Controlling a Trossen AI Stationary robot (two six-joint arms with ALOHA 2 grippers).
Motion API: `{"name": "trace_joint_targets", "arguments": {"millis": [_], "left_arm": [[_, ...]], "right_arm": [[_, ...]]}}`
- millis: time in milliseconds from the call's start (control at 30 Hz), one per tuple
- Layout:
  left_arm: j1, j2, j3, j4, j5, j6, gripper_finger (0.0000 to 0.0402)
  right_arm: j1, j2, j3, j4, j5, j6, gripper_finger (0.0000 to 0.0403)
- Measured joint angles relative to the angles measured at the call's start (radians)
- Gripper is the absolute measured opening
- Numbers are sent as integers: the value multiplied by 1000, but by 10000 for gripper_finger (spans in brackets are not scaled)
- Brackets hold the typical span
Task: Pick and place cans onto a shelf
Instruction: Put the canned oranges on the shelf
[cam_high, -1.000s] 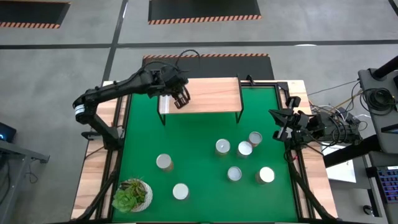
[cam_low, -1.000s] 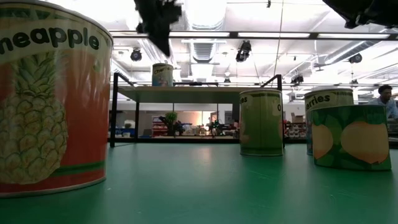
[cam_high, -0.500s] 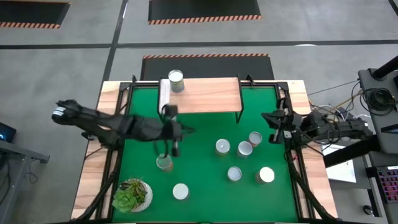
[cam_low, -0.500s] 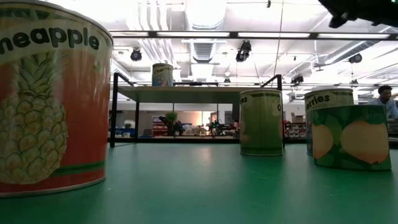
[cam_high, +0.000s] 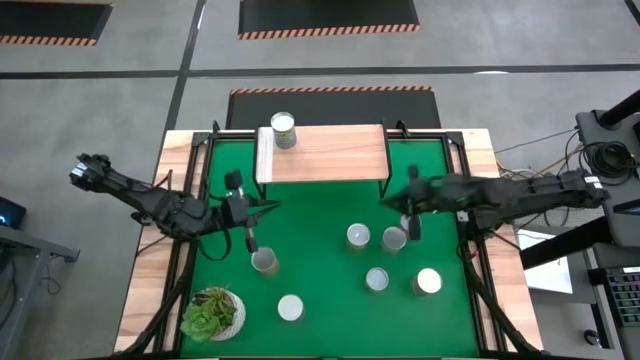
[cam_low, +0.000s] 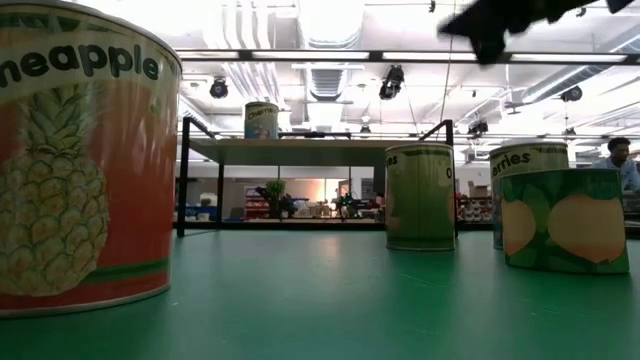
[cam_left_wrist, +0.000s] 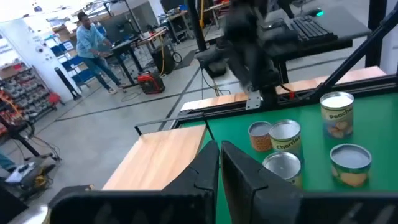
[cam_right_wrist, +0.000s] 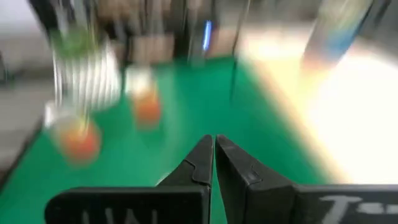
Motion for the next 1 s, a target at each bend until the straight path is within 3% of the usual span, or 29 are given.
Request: {"name": "trace_joint_targets", "arguments": {"millis": [100, 233, 433, 600, 733, 1000], "left_arm": [[0, -37, -37, 0, 0, -20, 1], [0, -74, -88, 1, 0, -43, 1], [0, -93, -110, 2, 1, -42, 1], [0, -91, -102, 1, 1, -41, 1], [0, -89, -101, 0, 9, -43, 1], [0, -88, -103, 0, 10, -59, 1]], "right_arm": [[74, 86, 59, -195, -2, 118, 9], [168, 178, 105, -269, 42, 206, 9], [223, 300, 144, -261, 141, 223, 9], [220, 399, 188, -276, 160, 226, 23], [216, 461, 256, -298, 162, 219, 71], [212, 581, 414, -529, 270, 231, 224]]}}
